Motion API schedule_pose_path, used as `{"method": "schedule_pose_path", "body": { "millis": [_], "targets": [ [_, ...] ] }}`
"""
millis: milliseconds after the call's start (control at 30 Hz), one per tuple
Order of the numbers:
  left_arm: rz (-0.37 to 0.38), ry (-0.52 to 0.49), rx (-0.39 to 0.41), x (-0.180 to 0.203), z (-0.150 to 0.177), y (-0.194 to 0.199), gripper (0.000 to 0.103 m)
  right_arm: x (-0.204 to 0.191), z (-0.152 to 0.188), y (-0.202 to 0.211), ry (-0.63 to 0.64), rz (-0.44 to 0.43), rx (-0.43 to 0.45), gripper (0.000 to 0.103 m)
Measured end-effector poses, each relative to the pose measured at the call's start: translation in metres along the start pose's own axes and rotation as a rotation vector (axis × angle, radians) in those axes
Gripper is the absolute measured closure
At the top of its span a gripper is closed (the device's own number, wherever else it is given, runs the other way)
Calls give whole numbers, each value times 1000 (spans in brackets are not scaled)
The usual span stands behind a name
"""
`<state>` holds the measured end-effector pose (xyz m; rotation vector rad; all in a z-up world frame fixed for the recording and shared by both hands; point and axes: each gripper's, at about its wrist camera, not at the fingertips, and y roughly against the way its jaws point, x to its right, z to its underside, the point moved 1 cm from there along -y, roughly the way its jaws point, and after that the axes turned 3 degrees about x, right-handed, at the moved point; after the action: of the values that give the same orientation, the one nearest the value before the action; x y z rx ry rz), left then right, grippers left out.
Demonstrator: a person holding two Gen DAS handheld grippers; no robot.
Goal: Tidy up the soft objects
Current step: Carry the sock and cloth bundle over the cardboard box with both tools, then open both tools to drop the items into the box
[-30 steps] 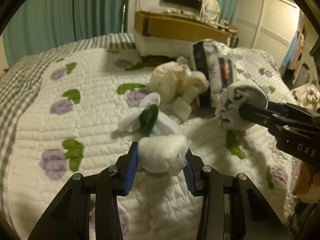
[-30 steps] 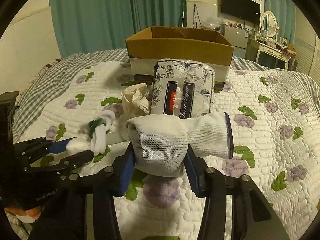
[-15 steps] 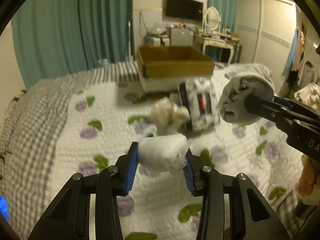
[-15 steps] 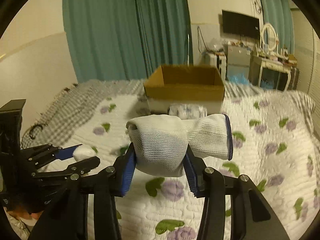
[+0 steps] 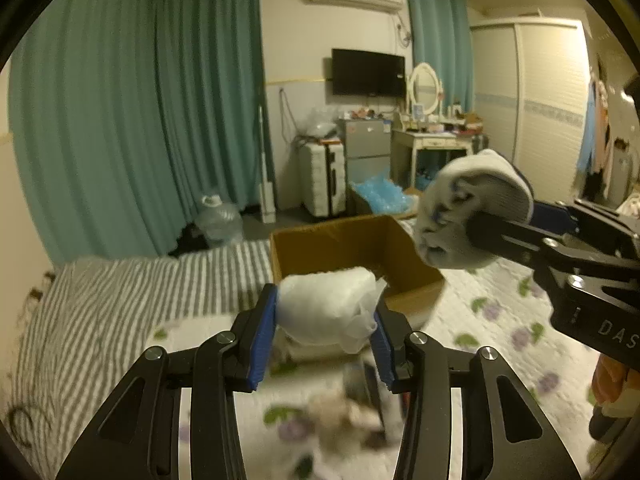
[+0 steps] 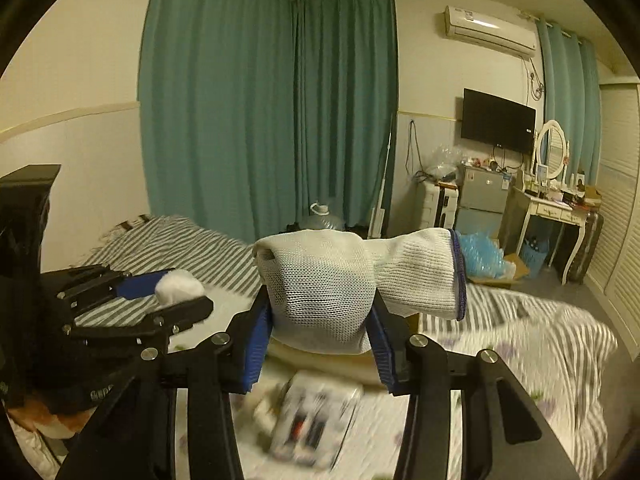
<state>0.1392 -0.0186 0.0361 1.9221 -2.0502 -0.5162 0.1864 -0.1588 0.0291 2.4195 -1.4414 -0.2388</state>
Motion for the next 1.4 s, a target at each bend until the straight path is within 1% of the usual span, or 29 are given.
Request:
{"method": "schedule_pose_path", "body": {
  "millis": [133,200,300,333,367,433,533,600,667,733,767,900,933,967,1000,1067,1133,1267,1333,1400],
  "targets": [
    [-15,-29,-13,-2,-18,-54,59,21,-9,-61,-17,-6,-51,58],
    [-18,-43,-26,-3,-20,-85,59,33,-4,-97,-32,3,-86,58],
    [-30,-80,-54,-2,-16,-128,59,50,8,-136,-71,-9,-133,58],
    [-29,-87,-66,-1,-12,-140,54,55,12,-149,-85,-13,-145,58],
    [-26,-95,-79,-1,-9,-151,35,59,16,-159,-92,-10,-154,58],
    [-22,-105,-90,0,-1,-170,9,67,23,-170,-94,-3,-158,57],
    [-43,-116,-62,1,5,-181,8,80,29,-179,-114,7,-161,53],
    [-59,-119,-59,-1,7,-184,8,87,32,-181,-121,21,-162,45],
    [-65,-102,-68,-5,5,-188,8,92,31,-176,-128,45,-151,29],
    [-69,-80,-77,-8,2,-186,8,96,22,-167,-148,51,-136,21],
    [-69,-73,-79,-6,0,-186,8,98,18,-163,-155,51,-130,20],
    [-77,-60,-66,-4,-8,-147,8,95,-11,-119,-138,76,-83,13],
    [-77,-59,-59,-2,-10,-135,8,90,-22,-100,-119,87,-66,10],
    [-78,-59,-44,0,-14,-114,8,86,-27,-88,-106,97,-59,8],
    [-84,-59,-36,2,-17,-103,8,82,-35,-74,-88,111,-56,7],
    [-114,-54,-3,4,-24,-70,8,70,-47,-43,-51,129,-74,4],
    [-101,-54,44,5,-30,-33,8,58,-59,-7,-22,140,-66,2],
    [-126,-58,134,7,-36,36,6,34,-67,46,7,136,-45,1],
    [-132,-57,168,7,-34,61,6,21,-65,68,22,134,-43,1],
    [-137,-53,184,3,-28,80,6,8,-56,83,45,128,-62,1]
  ]
}}
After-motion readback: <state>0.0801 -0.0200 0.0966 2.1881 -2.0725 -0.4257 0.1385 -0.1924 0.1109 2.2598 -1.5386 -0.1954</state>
